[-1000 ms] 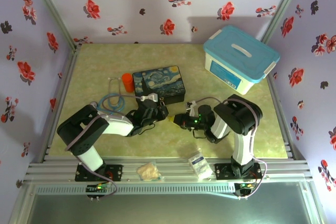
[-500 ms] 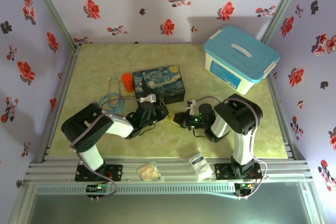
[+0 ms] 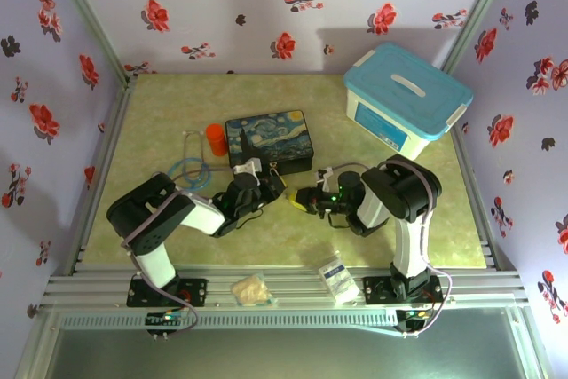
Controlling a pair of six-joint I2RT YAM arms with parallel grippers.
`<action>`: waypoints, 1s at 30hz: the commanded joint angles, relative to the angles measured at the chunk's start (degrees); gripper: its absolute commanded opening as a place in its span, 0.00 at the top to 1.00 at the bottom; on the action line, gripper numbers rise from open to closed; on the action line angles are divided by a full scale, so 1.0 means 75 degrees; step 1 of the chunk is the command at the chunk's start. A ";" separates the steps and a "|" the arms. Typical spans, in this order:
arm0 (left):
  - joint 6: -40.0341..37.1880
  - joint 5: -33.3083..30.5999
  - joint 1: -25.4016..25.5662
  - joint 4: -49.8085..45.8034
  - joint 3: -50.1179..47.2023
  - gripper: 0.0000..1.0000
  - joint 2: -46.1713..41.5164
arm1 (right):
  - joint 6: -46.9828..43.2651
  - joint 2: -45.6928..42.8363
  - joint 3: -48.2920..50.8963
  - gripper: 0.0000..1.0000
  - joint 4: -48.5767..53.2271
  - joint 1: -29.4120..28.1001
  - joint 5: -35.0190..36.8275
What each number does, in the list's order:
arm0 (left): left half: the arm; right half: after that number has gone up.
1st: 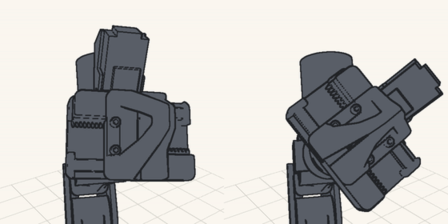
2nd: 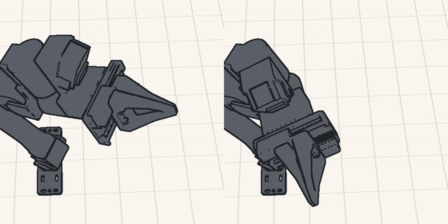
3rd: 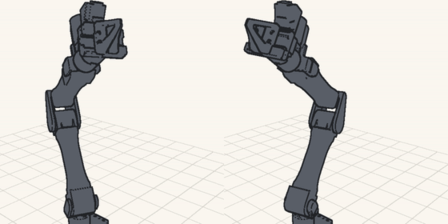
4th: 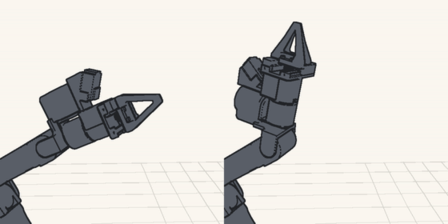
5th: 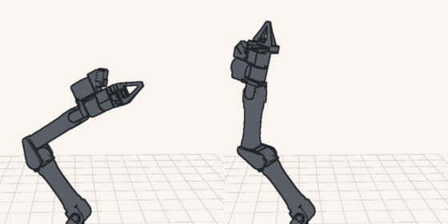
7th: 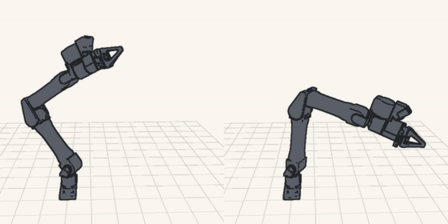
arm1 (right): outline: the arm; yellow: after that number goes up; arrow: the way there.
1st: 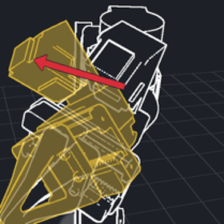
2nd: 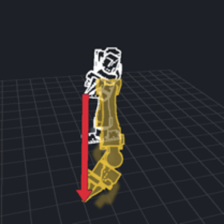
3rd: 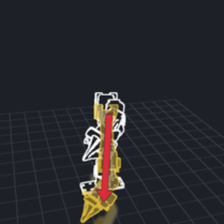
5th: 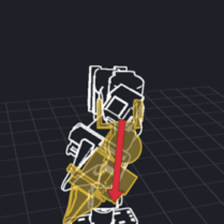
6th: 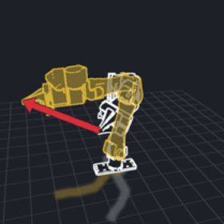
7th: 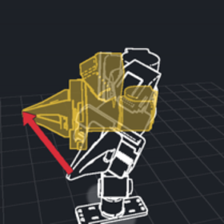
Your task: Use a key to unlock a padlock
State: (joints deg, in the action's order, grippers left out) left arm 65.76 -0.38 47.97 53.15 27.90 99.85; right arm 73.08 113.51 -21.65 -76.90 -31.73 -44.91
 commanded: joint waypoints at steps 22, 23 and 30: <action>0.0537 0.0640 0.0107 0.2360 -0.0336 0.94 0.0838 | 0.0420 0.0643 -0.0611 1.00 -0.0332 0.0452 -0.0331; 0.0540 0.0645 0.0108 0.2356 -0.0325 0.94 0.0845 | 0.0438 0.0725 -0.0635 1.00 -0.0330 0.0468 -0.0352; 0.0572 0.0684 0.0109 0.2443 -0.0343 0.95 0.0878 | 0.0514 0.0801 -0.0809 1.00 -0.0328 0.0627 -0.0550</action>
State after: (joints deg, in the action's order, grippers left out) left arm 69.80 -0.93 47.44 66.19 25.69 106.08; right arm 75.48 117.89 -25.26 -79.70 -28.58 -52.18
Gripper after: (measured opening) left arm 0.140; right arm 0.039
